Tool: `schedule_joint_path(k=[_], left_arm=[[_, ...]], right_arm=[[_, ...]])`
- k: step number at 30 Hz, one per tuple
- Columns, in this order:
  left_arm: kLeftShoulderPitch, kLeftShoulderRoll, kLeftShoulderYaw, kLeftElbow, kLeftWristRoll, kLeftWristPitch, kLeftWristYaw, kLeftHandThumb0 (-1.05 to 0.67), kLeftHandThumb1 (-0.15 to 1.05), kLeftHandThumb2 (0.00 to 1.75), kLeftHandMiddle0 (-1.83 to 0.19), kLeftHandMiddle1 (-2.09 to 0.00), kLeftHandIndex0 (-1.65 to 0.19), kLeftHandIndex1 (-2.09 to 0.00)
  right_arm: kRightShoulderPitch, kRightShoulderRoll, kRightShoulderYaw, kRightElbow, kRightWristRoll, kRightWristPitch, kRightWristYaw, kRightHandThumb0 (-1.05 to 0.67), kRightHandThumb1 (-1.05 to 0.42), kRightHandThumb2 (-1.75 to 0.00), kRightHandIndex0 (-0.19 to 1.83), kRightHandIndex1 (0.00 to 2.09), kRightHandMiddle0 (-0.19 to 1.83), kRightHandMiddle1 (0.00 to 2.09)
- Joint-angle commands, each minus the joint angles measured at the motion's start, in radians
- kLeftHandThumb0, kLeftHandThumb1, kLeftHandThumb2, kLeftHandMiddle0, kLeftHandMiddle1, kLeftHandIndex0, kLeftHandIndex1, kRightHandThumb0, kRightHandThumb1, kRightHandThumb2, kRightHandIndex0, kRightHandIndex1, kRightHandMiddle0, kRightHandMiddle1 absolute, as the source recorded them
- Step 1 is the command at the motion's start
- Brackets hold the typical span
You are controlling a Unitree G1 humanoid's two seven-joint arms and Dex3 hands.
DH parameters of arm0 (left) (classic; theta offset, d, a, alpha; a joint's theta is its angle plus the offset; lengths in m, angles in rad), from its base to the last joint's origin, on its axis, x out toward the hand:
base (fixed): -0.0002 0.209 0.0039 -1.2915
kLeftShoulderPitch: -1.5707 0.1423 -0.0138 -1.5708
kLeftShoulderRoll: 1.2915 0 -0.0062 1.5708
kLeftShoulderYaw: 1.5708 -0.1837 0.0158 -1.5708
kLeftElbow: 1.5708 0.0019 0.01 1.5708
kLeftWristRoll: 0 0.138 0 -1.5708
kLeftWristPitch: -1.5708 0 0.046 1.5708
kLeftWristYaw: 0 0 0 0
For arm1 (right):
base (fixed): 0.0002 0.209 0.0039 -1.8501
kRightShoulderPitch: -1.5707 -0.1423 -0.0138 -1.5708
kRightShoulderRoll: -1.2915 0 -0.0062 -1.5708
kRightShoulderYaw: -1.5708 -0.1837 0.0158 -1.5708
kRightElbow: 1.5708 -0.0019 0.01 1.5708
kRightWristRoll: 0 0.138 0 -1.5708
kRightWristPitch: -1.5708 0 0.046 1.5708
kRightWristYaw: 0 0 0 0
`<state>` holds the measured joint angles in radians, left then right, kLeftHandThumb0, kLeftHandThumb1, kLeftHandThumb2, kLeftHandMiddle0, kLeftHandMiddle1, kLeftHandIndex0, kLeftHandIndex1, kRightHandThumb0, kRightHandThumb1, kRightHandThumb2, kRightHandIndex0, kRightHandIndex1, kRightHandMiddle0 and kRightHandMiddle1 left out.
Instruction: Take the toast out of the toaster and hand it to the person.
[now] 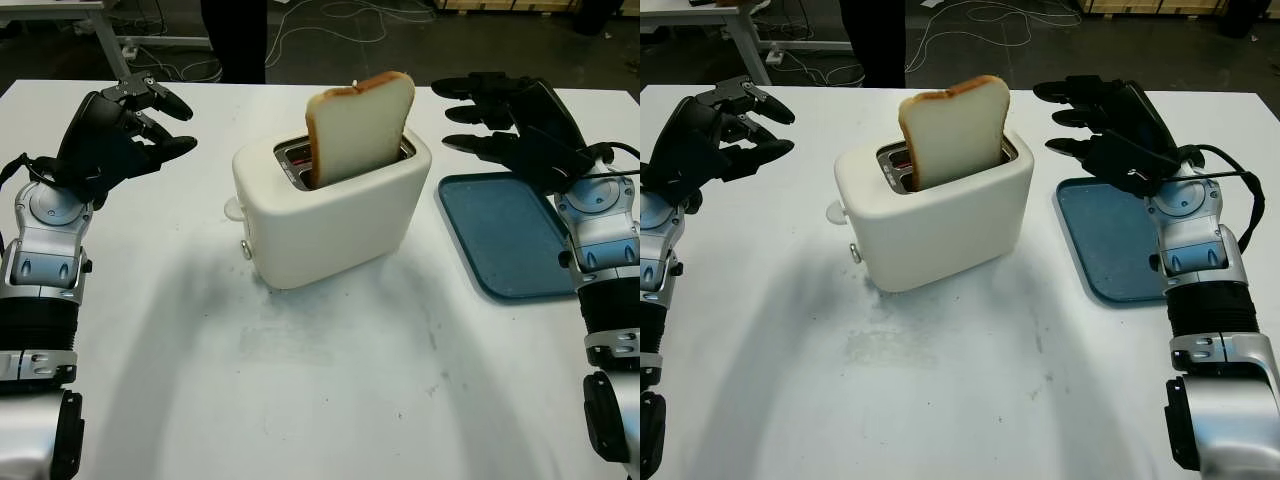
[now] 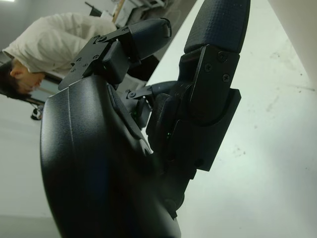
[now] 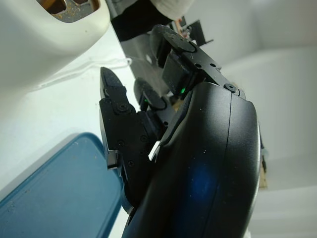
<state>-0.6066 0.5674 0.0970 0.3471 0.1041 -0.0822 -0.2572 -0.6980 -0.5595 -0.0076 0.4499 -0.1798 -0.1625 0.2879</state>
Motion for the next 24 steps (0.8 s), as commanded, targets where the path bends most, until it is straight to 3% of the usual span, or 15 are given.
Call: schedule_joint_path(k=[1,13,16,21,24], left_arm=[[0.005,0.004,0.006,-0.004,-0.001,-0.007,0.003,-1.05,0.92,0.08,-0.47,-1.35,-0.43,-1.23],[0.009,-0.001,0.009,-0.011,-0.007,0.006,0.0,-1.05,0.92,0.08,-0.47,-1.33,-0.42,-1.22],[0.01,-0.001,0.008,-0.007,-0.007,-0.001,0.001,-1.05,0.92,0.08,-0.46,-1.34,-0.43,-1.22],[0.01,-0.001,0.01,-0.006,-0.009,0.002,0.001,-1.05,0.92,0.08,-0.46,-1.35,-0.43,-1.22],[0.012,-0.002,0.012,-0.007,-0.013,0.0,-0.001,-1.05,0.92,0.08,-0.46,-1.34,-0.43,-1.22]], right_arm=[[0.0,0.004,-0.006,-0.001,0.008,-0.006,-0.005,-0.08,-0.92,-0.03,0.78,0.0,0.69,0.0],[-0.01,0.005,-0.014,0.006,0.031,-0.003,0.015,-0.09,-0.91,-0.01,0.76,0.0,0.68,0.0],[-0.028,0.009,-0.034,0.01,0.068,-0.021,0.023,-0.04,-0.87,0.0,0.76,0.01,0.66,0.0],[-0.086,0.006,-0.072,0.001,0.107,-0.029,0.02,-0.14,-0.79,0.0,0.76,0.01,0.69,0.02],[-0.143,-0.002,-0.095,-0.031,0.13,-0.018,0.017,-0.12,-0.72,0.0,0.79,0.02,0.71,0.02]])
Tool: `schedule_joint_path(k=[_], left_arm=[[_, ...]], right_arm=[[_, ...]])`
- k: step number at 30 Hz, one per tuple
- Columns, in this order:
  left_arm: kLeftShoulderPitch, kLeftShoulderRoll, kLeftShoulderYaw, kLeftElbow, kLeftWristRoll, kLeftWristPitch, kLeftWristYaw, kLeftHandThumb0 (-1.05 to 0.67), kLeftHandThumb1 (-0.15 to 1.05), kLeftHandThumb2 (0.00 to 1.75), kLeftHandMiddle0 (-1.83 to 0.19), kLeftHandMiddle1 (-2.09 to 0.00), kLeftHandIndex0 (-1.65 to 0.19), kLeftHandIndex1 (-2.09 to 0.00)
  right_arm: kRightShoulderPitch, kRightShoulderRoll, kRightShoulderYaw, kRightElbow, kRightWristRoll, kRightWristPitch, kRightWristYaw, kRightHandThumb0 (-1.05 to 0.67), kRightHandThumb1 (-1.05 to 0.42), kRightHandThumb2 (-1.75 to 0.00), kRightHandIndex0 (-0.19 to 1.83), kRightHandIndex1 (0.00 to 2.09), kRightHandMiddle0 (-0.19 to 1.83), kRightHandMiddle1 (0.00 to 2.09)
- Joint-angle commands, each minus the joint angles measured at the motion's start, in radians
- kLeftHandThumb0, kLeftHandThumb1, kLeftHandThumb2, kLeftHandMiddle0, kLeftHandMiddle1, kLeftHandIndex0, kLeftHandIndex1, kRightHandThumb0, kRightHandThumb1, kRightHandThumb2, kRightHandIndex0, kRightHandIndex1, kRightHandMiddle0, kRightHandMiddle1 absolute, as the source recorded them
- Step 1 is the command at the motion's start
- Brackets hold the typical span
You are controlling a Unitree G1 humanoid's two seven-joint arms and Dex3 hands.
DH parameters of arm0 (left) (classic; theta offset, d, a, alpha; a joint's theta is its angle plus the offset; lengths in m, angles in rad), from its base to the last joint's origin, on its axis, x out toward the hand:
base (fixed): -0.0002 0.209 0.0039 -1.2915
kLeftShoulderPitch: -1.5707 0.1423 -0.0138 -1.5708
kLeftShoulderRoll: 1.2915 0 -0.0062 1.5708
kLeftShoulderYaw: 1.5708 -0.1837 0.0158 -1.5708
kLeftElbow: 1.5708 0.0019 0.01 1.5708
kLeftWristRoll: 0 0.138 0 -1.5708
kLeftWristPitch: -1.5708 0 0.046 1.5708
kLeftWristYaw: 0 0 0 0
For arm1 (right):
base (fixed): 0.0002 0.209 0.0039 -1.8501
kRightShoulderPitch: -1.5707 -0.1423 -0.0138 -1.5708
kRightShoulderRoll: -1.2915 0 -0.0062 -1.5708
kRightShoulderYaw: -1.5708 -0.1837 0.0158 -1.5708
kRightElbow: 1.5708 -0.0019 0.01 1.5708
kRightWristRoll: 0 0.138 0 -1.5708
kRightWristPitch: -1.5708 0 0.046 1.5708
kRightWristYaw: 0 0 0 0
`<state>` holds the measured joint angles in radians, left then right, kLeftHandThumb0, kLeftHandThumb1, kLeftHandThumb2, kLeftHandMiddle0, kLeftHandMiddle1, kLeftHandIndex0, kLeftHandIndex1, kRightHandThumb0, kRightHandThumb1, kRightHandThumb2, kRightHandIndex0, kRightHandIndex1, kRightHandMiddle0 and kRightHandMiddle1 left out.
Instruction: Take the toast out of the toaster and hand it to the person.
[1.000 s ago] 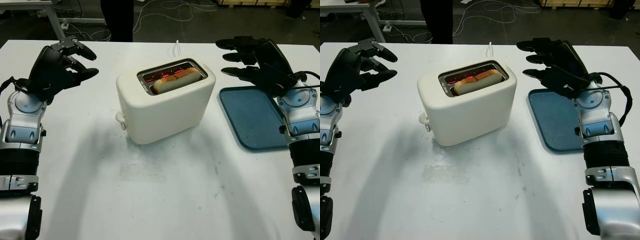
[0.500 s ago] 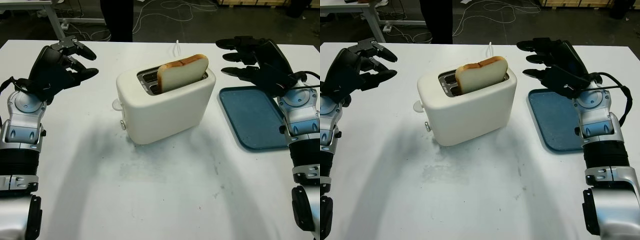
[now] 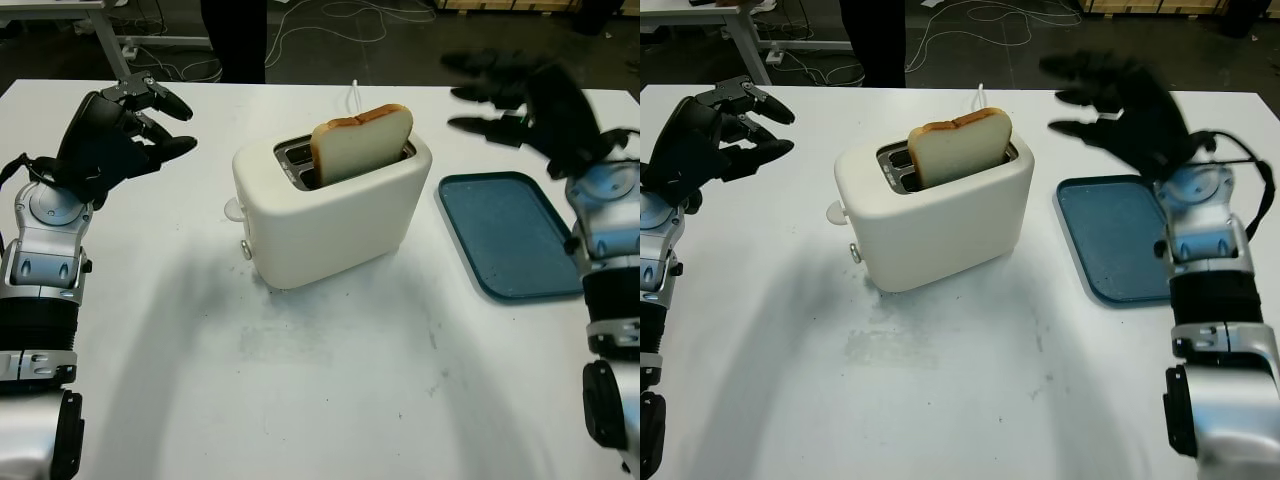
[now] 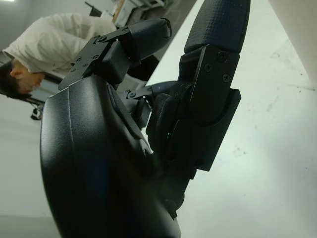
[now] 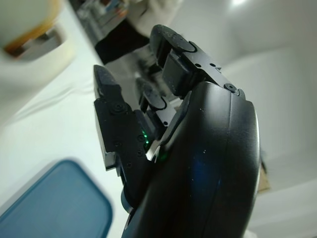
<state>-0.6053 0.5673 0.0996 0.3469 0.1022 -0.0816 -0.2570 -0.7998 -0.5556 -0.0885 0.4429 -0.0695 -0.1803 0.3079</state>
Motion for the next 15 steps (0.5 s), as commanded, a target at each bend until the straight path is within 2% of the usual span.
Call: schedule_joint_path(k=[1,5,9,10,11,12,13,15], left_arm=[[0.011,-0.003,0.011,-0.008,-0.014,0.002,-0.002,-1.05,0.92,0.08,-0.46,-1.34,-0.43,-1.21],[0.013,0.004,0.003,-0.011,-0.002,0.001,0.003,-1.05,0.92,0.08,-0.46,-1.35,-0.43,-1.22],[0.013,0.004,0.004,-0.012,-0.004,0.003,0.001,-1.05,0.92,0.09,-0.47,-1.34,-0.43,-1.22],[0.014,0.003,0.006,-0.013,-0.007,0.004,0.001,-1.05,0.92,0.09,-0.47,-1.35,-0.43,-1.22],[0.014,0.005,0.005,-0.012,-0.004,0.0,0.001,-1.05,0.92,0.08,-0.47,-1.35,-0.43,-1.22],[0.015,0.004,0.006,-0.01,-0.005,-0.004,0.001,-1.05,0.92,0.09,-0.46,-1.35,-0.43,-1.22],[0.015,0.003,0.008,-0.011,-0.009,0.0,0.0,-1.05,0.92,0.09,-0.46,-1.35,-0.43,-1.22],[0.014,0.002,0.009,-0.008,-0.01,0.001,0.002,-1.05,0.92,0.08,-0.46,-1.35,-0.43,-1.22]], right_arm=[[-0.065,-0.008,-0.024,-0.039,0.034,0.013,0.004,-0.13,-0.71,0.0,0.79,0.02,0.71,0.03],[-0.146,-0.02,-0.042,-0.092,0.085,0.033,0.049,-0.12,-0.63,-0.01,0.8,0.04,0.74,0.04],[-0.219,-0.021,-0.033,-0.149,0.152,0.072,0.142,-0.33,-0.5,-0.01,0.85,0.11,0.81,0.1],[-0.235,-0.021,-0.023,-0.157,0.162,0.086,0.171,-0.39,-0.46,-0.01,0.84,0.19,0.82,0.15],[-0.249,-0.02,-0.013,-0.16,0.169,0.094,0.199,-0.4,-0.44,-0.01,0.73,0.4,0.79,0.23],[-0.26,-0.022,0.004,-0.16,0.158,0.086,0.221,-0.46,-0.42,-0.01,0.54,0.79,0.73,0.38],[-0.271,-0.024,0.024,-0.16,0.15,0.088,0.248,-0.53,-0.41,-0.01,0.45,0.97,0.68,0.48],[-0.291,-0.022,0.079,-0.151,0.128,0.102,0.31,-0.53,-0.4,-0.01,0.36,1.11,0.61,0.57]])
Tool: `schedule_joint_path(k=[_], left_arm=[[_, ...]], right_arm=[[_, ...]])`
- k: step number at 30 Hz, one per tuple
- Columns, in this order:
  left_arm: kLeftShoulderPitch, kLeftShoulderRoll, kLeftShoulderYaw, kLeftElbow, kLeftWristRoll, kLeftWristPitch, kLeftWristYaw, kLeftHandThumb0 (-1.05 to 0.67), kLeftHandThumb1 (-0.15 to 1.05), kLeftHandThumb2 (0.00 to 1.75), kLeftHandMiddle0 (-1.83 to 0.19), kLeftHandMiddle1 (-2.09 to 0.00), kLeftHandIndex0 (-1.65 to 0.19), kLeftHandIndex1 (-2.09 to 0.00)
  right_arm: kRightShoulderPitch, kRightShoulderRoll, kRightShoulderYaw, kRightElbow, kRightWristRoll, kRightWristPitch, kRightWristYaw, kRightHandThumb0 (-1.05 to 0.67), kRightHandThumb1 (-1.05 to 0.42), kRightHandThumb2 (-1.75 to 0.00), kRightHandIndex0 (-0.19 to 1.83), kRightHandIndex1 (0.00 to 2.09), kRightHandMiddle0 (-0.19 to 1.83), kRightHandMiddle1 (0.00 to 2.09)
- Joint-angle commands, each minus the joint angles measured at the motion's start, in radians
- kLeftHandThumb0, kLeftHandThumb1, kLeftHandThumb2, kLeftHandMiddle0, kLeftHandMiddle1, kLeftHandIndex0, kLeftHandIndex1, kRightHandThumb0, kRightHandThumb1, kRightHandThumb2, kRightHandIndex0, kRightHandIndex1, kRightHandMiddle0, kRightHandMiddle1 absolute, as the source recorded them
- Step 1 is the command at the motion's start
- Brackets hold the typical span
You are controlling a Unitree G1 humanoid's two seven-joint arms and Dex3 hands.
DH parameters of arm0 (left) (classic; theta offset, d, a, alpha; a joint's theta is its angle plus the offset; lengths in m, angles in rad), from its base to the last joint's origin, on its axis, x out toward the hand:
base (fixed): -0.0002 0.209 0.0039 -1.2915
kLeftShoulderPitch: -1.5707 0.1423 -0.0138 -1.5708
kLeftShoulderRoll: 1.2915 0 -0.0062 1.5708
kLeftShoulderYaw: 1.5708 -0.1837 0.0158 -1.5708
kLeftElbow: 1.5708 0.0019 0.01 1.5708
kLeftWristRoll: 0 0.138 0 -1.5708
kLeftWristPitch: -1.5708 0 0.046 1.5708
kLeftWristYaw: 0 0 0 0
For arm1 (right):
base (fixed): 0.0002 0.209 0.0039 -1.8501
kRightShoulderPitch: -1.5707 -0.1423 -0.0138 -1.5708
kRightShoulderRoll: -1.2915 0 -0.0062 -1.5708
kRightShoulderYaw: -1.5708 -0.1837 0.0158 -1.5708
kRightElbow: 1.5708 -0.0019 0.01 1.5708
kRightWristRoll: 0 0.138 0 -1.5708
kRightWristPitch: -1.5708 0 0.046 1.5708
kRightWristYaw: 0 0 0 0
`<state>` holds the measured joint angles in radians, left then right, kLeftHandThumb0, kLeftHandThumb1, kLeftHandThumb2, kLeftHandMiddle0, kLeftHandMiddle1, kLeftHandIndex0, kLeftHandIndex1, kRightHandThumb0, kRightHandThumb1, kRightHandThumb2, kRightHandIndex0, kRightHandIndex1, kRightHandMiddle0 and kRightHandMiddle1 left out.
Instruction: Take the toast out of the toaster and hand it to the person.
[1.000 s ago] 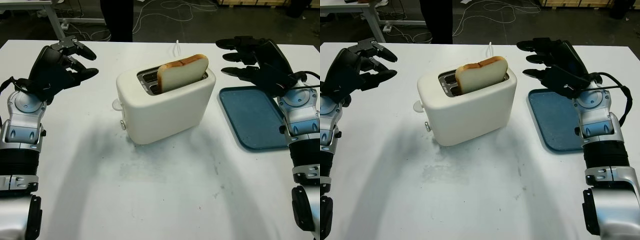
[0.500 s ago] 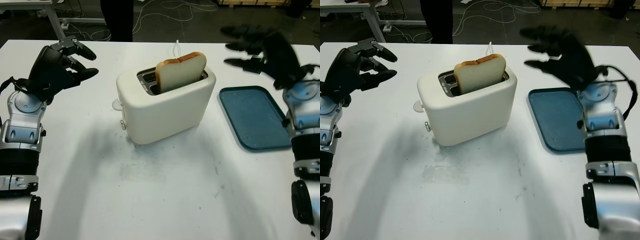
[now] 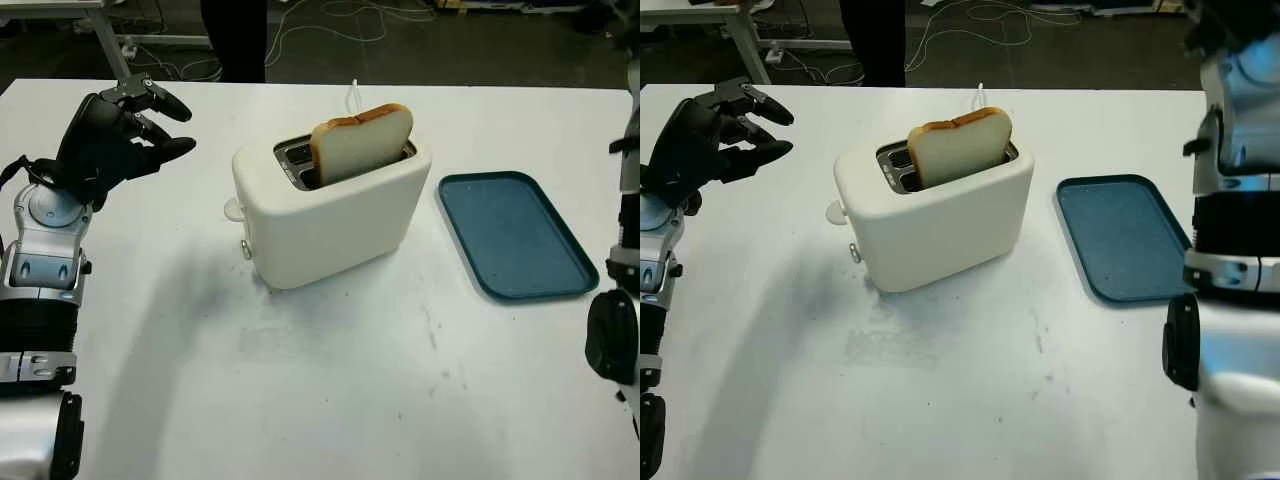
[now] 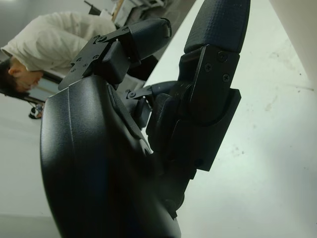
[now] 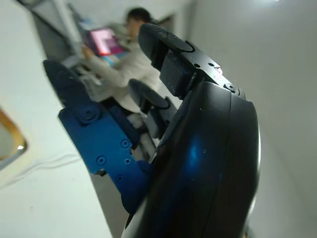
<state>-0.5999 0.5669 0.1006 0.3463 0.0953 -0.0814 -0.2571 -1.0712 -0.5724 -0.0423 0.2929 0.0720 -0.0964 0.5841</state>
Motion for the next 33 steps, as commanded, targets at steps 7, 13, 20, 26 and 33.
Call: schedule_joint_path(k=[7,13,20,26,33], left_arm=[[0.007,-0.008,0.012,-0.014,-0.015,0.023,0.004,-1.05,0.92,0.06,-0.47,-1.34,-0.44,-1.21],[0.013,0.006,0.002,-0.013,0.017,0.001,0.013,-1.05,0.92,0.11,-0.48,-1.34,-0.43,-1.22],[0.012,0.004,0.008,-0.008,0.011,0.0,0.01,-1.05,0.92,0.1,-0.49,-1.31,-0.44,-1.2],[0.007,-0.001,0.007,-0.006,0.005,0.004,0.005,-1.05,0.92,0.1,-0.48,-1.32,-0.44,-1.2],[0.009,0.002,0.003,-0.005,0.014,0.001,0.007,-1.05,0.92,0.11,-0.48,-1.33,-0.43,-1.21]], right_arm=[[-0.052,0.019,0.212,0.064,-0.187,-0.064,0.108,-0.78,-0.48,-0.01,0.5,1.1,0.57,0.56],[-0.016,0.034,0.278,0.137,-0.304,-0.185,0.078,-0.84,-0.58,-0.02,0.37,0.92,0.55,0.48],[0.008,0.032,0.299,0.157,-0.328,-0.203,0.108,-0.82,-0.64,-0.02,0.28,0.88,0.51,0.38],[0.023,0.038,0.304,0.18,-0.36,-0.223,0.092,-0.76,-0.64,0.0,0.3,0.79,0.53,0.3],[0.028,0.048,0.331,0.202,-0.421,-0.242,0.067,-0.67,-0.66,-0.01,0.31,0.72,0.55,0.23]])
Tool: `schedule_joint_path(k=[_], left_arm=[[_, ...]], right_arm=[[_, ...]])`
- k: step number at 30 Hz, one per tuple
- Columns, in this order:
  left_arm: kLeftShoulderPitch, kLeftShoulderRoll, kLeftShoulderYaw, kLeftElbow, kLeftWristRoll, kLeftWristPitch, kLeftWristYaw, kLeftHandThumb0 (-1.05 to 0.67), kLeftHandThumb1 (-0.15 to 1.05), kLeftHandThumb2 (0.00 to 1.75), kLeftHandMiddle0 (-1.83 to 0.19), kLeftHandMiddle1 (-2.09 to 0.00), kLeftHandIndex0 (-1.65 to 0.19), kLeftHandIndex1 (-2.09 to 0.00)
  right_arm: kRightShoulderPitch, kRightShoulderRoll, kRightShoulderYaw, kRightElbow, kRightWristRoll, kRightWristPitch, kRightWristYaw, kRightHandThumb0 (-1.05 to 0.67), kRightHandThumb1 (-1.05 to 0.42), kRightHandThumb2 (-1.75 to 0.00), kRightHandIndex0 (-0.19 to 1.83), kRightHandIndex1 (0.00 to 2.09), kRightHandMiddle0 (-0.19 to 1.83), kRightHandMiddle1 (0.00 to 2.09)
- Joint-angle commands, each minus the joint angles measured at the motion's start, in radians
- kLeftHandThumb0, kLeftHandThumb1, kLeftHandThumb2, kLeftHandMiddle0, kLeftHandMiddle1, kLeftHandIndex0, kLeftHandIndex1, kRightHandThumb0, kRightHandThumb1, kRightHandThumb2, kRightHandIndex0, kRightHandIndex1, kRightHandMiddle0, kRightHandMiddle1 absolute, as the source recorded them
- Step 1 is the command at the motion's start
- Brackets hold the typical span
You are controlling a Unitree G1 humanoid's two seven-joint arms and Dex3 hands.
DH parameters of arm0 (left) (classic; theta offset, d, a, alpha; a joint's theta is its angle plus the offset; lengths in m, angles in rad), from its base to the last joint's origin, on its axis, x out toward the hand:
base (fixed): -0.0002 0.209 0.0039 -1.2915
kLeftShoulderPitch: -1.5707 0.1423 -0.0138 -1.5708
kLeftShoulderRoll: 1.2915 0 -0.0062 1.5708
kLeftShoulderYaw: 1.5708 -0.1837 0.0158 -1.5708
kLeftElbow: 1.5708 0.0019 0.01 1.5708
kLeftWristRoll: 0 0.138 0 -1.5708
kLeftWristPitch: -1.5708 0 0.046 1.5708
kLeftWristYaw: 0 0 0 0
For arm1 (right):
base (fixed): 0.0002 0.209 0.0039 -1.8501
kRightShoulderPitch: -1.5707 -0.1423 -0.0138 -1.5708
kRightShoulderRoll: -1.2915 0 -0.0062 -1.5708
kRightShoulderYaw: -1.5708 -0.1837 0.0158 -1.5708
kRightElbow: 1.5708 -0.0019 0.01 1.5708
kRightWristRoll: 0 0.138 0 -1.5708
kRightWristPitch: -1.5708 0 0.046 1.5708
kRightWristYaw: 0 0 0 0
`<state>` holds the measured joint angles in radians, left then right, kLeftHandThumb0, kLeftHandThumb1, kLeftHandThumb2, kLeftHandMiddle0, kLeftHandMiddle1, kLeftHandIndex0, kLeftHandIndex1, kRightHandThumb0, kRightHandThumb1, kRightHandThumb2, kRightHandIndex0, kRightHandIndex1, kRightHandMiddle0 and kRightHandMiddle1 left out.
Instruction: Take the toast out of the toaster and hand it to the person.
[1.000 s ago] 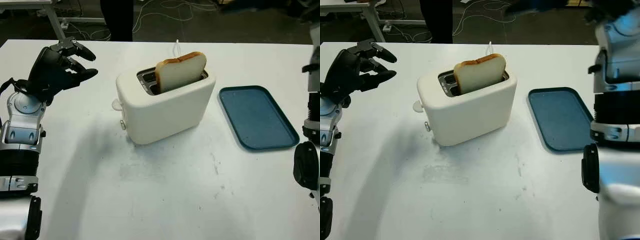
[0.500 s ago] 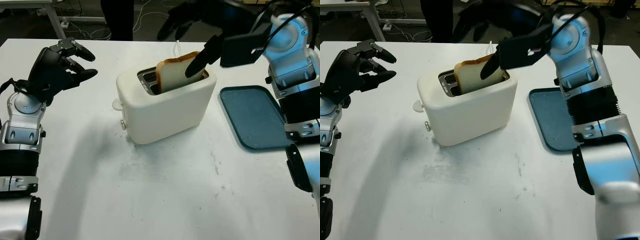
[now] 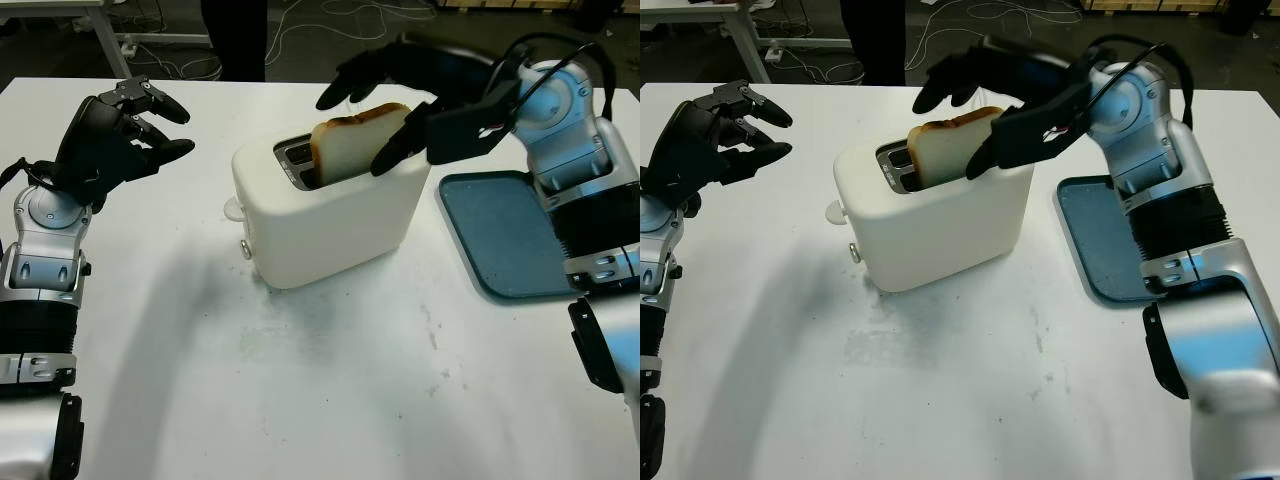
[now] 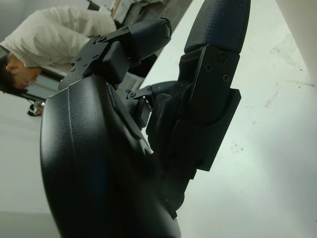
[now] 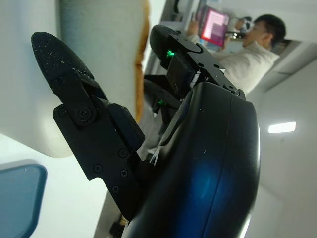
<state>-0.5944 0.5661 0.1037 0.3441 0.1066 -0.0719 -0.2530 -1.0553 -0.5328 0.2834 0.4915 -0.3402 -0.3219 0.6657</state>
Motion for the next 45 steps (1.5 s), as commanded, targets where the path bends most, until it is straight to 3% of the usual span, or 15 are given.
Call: schedule_joint_path(k=[1,12,18,21,22,24,26,28,29,30,32,34,38,45], left_arm=[[0.004,0.004,0.0,-0.003,0.003,-0.009,0.003,-1.05,0.92,0.11,-0.48,-1.33,-0.43,-1.21],[0.007,0.005,-0.003,-0.002,0.008,-0.012,0.004,-1.05,0.92,0.12,-0.48,-1.32,-0.43,-1.2],[0.01,0.005,-0.003,-0.008,0.015,-0.008,0.003,-1.05,0.92,0.13,-0.49,-1.31,-0.43,-1.2],[0.009,0.004,-0.002,-0.004,0.012,-0.014,0.002,-1.05,0.92,0.12,-0.49,-1.32,-0.43,-1.2],[0.009,0.005,-0.004,-0.002,0.016,-0.018,0.003,-1.05,0.92,0.13,-0.49,-1.32,-0.43,-1.21],[0.009,0.004,-0.003,-0.002,0.016,-0.017,0.005,-1.05,0.92,0.13,-0.48,-1.32,-0.43,-1.21],[0.011,0.0,0.0,-0.007,0.01,-0.007,0.004,-1.05,0.92,0.12,-0.48,-1.32,-0.43,-1.21],[0.011,0.0,0.0,-0.01,0.009,-0.001,0.004,-1.05,0.92,0.12,-0.48,-1.32,-0.43,-1.21],[0.011,0.0,-0.001,-0.011,0.01,0.001,0.003,-1.05,0.92,0.12,-0.48,-1.32,-0.42,-1.21],[0.011,0.002,-0.003,-0.01,0.013,0.0,0.003,-1.05,0.92,0.12,-0.47,-1.32,-0.42,-1.21],[0.01,0.004,-0.005,-0.002,0.015,-0.011,0.002,-1.05,0.92,0.13,-0.47,-1.32,-0.42,-1.21],[0.009,0.002,-0.005,0.0,0.016,-0.013,0.005,-1.05,0.92,0.14,-0.48,-1.33,-0.42,-1.22],[0.008,-0.001,-0.005,0.0,0.014,-0.005,0.005,-1.05,0.92,0.13,-0.48,-1.32,-0.43,-1.21],[0.011,0.0,-0.004,0.002,0.014,-0.005,0.006,-1.05,0.92,0.13,-0.48,-1.32,-0.42,-1.21]], right_arm=[[0.015,0.011,0.006,0.007,-0.012,-0.018,-0.021,-0.65,-0.66,0.0,0.31,0.71,0.55,0.23],[0.024,0.03,0.015,0.094,-0.044,-0.102,-0.103,-0.54,-0.7,-0.01,0.35,0.71,0.6,0.2],[0.025,0.034,0.013,0.138,-0.047,-0.16,-0.15,-0.32,-0.78,-0.03,0.59,0.79,0.74,0.25],[0.014,0.031,0.02,0.17,-0.048,-0.194,-0.14,-0.24,-0.84,-0.03,0.88,0.93,0.97,0.35],[0.01,0.026,0.028,0.174,-0.062,-0.2,-0.141,-0.27,-0.85,-0.02,0.94,1.08,1.04,0.44],[0.002,0.015,0.047,0.173,-0.103,-0.209,-0.158,-0.35,-0.87,-0.01,0.99,1.34,1.0,0.77],[-0.002,0.006,0.06,0.169,-0.137,-0.217,-0.181,-0.46,-0.9,0.0,1.02,1.61,0.93,1.25],[0.0,0.002,0.063,0.172,-0.161,-0.235,-0.224,-0.48,-0.91,-0.01,1.03,1.72,0.84,1.59],[0.001,0.001,0.063,0.175,-0.173,-0.244,-0.247,-0.47,-0.91,-0.03,1.03,1.73,0.81,1.67],[0.002,-0.001,0.062,0.177,-0.187,-0.255,-0.276,-0.47,-0.92,-0.04,1.03,1.74,0.79,1.71],[0.0,-0.004,0.061,0.185,-0.211,-0.279,-0.329,-0.51,-0.92,-0.2,1.05,1.74,0.88,1.44],[-0.005,-0.004,0.055,0.199,-0.219,-0.299,-0.371,-0.51,-0.92,-0.27,1.06,1.74,0.93,1.34],[-0.034,-0.002,0.028,0.233,-0.195,-0.294,-0.409,-0.5,-0.92,-0.36,1.06,1.75,0.81,1.7],[-0.13,0.018,-0.105,0.366,-0.007,-0.22,-0.338,-0.47,-0.92,-0.37,0.93,1.75,0.68,1.75]])
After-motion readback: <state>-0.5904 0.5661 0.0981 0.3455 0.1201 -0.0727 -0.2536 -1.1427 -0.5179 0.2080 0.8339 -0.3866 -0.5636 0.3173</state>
